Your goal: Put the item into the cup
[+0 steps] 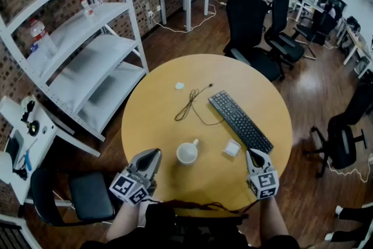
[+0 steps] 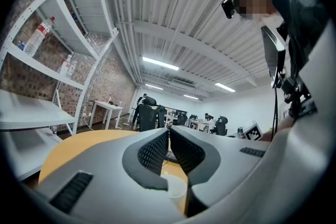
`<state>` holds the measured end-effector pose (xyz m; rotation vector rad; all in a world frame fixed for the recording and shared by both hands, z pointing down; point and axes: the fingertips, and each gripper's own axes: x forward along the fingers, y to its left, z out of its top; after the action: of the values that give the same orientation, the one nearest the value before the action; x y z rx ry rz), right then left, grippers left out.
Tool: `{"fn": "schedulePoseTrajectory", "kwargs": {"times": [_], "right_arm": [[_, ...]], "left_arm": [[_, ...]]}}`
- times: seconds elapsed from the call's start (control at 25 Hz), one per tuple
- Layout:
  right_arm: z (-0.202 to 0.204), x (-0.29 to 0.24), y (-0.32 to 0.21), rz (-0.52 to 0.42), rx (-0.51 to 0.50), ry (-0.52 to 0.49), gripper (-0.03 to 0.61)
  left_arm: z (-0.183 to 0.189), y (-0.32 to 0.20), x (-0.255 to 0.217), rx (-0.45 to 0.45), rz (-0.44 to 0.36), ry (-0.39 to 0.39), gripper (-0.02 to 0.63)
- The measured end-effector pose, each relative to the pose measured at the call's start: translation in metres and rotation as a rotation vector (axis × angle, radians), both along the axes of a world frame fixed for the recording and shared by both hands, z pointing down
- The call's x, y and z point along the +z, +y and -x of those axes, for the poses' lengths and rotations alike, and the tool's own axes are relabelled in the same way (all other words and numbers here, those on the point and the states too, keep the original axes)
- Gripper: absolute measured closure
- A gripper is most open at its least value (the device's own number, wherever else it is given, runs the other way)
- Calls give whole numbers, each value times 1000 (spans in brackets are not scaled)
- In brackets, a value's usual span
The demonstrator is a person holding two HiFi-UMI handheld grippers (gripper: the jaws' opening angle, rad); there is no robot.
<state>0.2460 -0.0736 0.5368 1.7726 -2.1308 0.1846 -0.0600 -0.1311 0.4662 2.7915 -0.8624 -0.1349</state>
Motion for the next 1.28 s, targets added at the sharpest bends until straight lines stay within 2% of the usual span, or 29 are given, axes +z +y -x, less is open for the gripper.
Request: {"fn": "schedulePoseTrajectory", "kwargs": {"times": [0.16, 0.2, 0.24, 0.36, 0.68, 0.84, 0.96, 1.08, 1.2, 1.28], "right_arm": [[8, 25, -12, 60, -84, 26, 566], [10, 30, -14, 75, -96, 27, 554], [11, 36, -17, 94, -106, 30, 507], [11, 62, -20, 172, -152, 83, 494], [19, 148, -19, 389, -397, 460, 494], [16, 173, -20, 455, -480, 572, 494], [19, 178, -22, 471, -529, 598, 494], [21, 178, -26, 478, -535, 577, 496], [17, 182, -27, 495, -531, 608, 568], [13, 186, -25, 503, -531, 645, 569]], "left_arm": [[10, -1, 3, -32, 9, -3, 609], [12, -1, 3, -43, 11, -4, 609], [14, 0, 4, -55, 14, -5, 609], [18, 4, 6, -88, 26, -13, 609], [34, 18, 15, -172, 64, -42, 609], [42, 26, 20, -227, 89, -48, 609], [49, 30, 23, -259, 103, -48, 609], [51, 30, 22, -280, 102, -49, 609], [45, 30, 24, -268, 108, -52, 609], [40, 29, 25, -252, 111, -56, 609]]}}
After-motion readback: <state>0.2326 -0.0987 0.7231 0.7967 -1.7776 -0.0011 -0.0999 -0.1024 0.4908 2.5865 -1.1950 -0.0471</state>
